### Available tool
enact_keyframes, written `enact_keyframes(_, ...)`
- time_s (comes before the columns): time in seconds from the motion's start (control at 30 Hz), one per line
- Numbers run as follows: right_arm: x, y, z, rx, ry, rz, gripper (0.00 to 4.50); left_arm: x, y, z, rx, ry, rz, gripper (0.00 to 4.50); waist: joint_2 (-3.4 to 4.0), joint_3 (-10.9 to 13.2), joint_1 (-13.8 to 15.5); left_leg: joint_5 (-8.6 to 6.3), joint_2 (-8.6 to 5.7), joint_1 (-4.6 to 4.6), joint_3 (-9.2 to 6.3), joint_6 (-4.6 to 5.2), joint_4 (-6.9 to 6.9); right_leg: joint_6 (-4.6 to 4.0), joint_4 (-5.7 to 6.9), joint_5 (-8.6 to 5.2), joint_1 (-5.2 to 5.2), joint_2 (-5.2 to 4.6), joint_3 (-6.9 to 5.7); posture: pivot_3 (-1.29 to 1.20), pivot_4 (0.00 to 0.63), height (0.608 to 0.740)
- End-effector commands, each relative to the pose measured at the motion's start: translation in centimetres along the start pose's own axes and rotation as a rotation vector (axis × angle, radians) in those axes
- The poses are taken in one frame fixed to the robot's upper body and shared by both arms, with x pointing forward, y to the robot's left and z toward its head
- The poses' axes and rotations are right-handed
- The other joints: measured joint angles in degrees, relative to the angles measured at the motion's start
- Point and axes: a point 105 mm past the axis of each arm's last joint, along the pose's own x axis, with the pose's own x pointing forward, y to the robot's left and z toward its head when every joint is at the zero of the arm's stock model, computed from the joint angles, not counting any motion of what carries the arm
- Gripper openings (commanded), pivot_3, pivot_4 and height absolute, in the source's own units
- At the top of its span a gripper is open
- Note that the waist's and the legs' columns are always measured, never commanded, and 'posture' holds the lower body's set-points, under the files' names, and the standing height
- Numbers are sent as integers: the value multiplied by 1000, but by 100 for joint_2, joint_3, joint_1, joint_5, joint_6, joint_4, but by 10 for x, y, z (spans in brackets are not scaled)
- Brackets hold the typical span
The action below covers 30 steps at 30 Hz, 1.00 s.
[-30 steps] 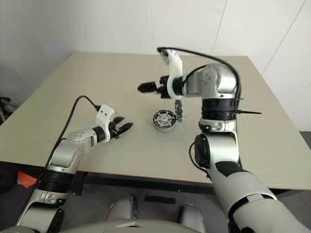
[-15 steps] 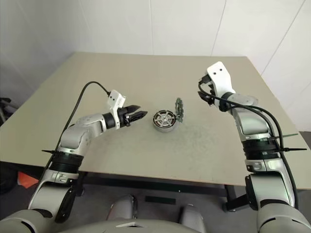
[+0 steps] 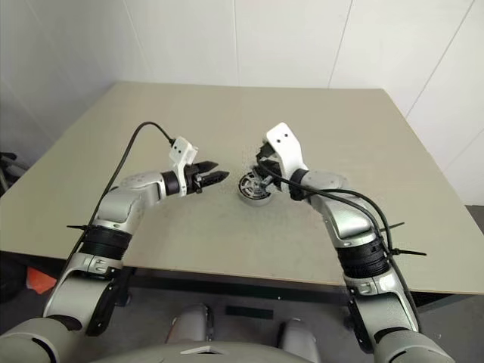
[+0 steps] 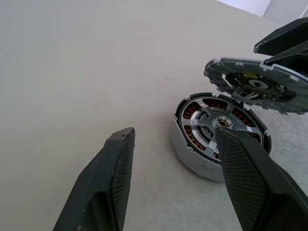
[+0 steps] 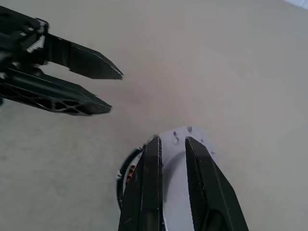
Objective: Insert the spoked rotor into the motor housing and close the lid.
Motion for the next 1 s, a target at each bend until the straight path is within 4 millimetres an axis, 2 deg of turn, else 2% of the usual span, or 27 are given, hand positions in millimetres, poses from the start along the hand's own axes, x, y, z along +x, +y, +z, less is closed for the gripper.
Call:
enact_keyframes(0.03, 9, 13, 9, -14, -19, 44, 832, -7, 9, 17, 49, -49, 44, 2782, 0, 0, -3, 0, 1, 1, -1, 0, -1, 0, 1, 0, 0, 1, 0, 0, 0, 740)
enact_keyframes(0.23, 32, 0, -36, 61, 90, -18, 832, -18, 12, 39, 78, -105, 85, 2782, -2, -1, 8, 1, -1, -3, -2, -2, -2, 0, 1, 0, -1, -1, -2, 0, 0, 740)
enact_keyframes(0.3, 37, -4, -52, 150, 111, -43, 832, -20, 14, 40, 80, -107, 101, 2782, -3, -2, -1, 1, -2, -3, -2, -2, 0, 0, 0, 0, 0, -3, -1, 0, 0, 740)
enact_keyframes(0.47, 42, -14, -74, 290, 127, -99, 832, -24, 16, 36, 83, -91, 111, 2782, -7, -9, -12, 0, 0, 11, -2, -2, -2, 1, 2, 0, 9, -1, -1, 0, 0, 740)
enact_keyframes(0.63, 42, -12, -72, 292, 97, -88, 832, -24, 18, 34, 84, -80, 118, 2782, -16, -14, -9, -1, 0, 31, -3, -1, -2, 22, -1, -13, 33, -1, -1, 0, 0, 740)
enact_keyframes(0.7, 40, -16, -55, 282, 2, -97, 832, -23, 19, 33, 84, -76, 118, 2782, -16, -14, -8, -1, -1, 34, -3, -1, -2, 32, -2, -19, 36, -1, -1, 0, 0, 740)
enact_keyframes(0.73, 37, -21, -37, 243, -98, -108, 832, -22, 19, 33, 85, -74, 116, 2782, -16, -14, -8, -1, -1, 34, -3, -1, -3, 34, -1, -20, 35, -1, -1, 0, 0, 740)
enact_keyframes(0.77, 31, -24, -22, 200, -182, -112, 832, -21, 18, 32, 84, -73, 113, 2782, -16, -14, -5, -1, -1, 33, -4, -1, -4, 33, -1, -20, 33, -1, -1, 0, 0, 740)
enact_keyframes(0.83, 19, -31, -6, 161, -259, -101, 832, -18, 16, 31, 82, -73, 104, 2782, -12, -11, -7, -1, -1, 22, -4, -1, -5, 33, -2, -19, 24, -1, -2, 0, 0, 740)
enact_keyframes(0.93, 4, -31, 0, 152, -281, -22, 832, -14, 15, 30, 82, -73, 98, 2782, -13, -11, 1, 0, -2, -4, -3, -1, -1, 1, -3, 0, 5, -1, -3, 0, 0, 740)
enact_keyframes(1.0, -1, -34, -12, 43, -216, -32, 1217, -11, 14, 30, 82, -74, 94, 2782, -14, -12, 1, -2, -1, -3, -3, 3, -2, 0, -7, 0, 8, -1, -4, 0, 0, 740)
